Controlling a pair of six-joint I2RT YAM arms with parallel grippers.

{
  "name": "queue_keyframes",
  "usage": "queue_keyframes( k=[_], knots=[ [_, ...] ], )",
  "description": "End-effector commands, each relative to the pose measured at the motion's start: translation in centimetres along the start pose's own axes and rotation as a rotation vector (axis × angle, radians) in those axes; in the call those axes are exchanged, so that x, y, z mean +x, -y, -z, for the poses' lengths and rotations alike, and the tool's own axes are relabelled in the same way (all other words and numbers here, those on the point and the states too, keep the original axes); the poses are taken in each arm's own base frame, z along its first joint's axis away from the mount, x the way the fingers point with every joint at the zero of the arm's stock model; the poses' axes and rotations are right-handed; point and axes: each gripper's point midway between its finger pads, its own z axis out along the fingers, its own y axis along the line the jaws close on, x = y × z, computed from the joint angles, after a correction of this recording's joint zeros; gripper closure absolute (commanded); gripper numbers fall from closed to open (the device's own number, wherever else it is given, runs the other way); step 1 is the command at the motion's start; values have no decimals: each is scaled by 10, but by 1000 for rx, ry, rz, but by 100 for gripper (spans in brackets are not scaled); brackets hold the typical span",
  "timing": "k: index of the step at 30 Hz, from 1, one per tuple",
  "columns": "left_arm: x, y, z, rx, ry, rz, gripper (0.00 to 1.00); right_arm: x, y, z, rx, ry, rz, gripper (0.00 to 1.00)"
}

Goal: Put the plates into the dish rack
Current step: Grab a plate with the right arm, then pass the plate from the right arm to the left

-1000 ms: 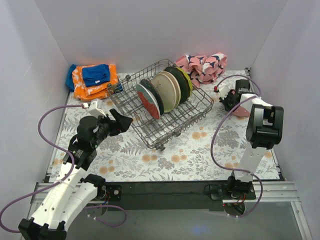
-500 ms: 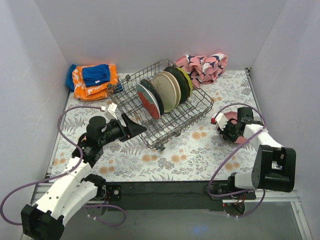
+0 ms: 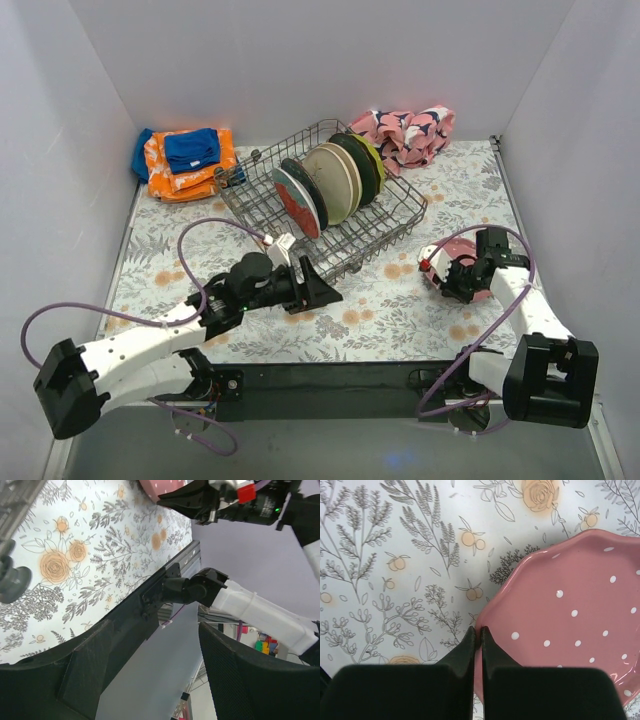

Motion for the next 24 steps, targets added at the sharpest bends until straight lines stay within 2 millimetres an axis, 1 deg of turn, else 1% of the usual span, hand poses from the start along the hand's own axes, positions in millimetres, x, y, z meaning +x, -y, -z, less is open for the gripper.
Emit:
queue_keyframes(
  k=[1, 2, 4, 5, 7, 8, 9, 11, 12, 13, 14, 15, 16, 17, 18, 20, 21, 24],
  knots=[
    [6, 17, -26, -7, 50, 36, 33, -13, -39, 3, -130, 68, 69, 99],
    [5, 20, -31, -8, 58, 46, 33, -15, -41, 3, -139, 71, 80, 99],
    [13, 17, -46, -32, 51, 73, 33, -20, -45, 5, -141, 81, 97, 99],
    [12, 22, -51, -24, 60, 83, 33, -22, -48, 5, -150, 85, 108, 99],
    [19, 28, -61, -21, 50, 99, 33, -25, -50, 8, -148, 98, 111, 99],
    [17, 19, -72, -61, 71, 105, 33, -30, -57, 6, -175, 103, 146, 99],
    [16, 27, -76, -54, 78, 113, 33, -32, -59, 7, -179, 107, 152, 99],
    [12, 28, -86, -68, 101, 151, 33, -37, -65, 7, -192, 121, 176, 99],
    [16, 27, -95, -82, 95, 157, 33, -39, -68, 8, -202, 123, 181, 99],
    [17, 28, -100, -84, 99, 181, 33, -42, -69, 9, -202, 132, 189, 99],
    [15, 26, -104, -98, 113, 194, 32, -44, -73, 9, -215, 136, 201, 99],
    [20, 22, -113, -117, 103, 205, 32, -46, -75, 9, -218, 141, 210, 99],
    [21, 22, -117, -125, 102, 214, 32, -50, -75, 11, -214, 150, 215, 99],
    [25, 17, -122, -152, 95, 234, 32, -52, -78, 11, -220, 155, 222, 99],
    [31, 9, -129, -185, 86, 238, 33, -54, -78, 13, -216, 161, 225, 99],
    [34, 5, -137, -225, 77, 262, 32, -58, -82, 16, -223, 174, 231, 99],
    [40, -4, -143, -259, 69, 263, 32, -59, -83, 17, -221, 183, 237, 99],
    [43, -8, -151, -295, 69, 283, 32, -64, -88, 22, -227, 204, 243, 99]
  ],
)
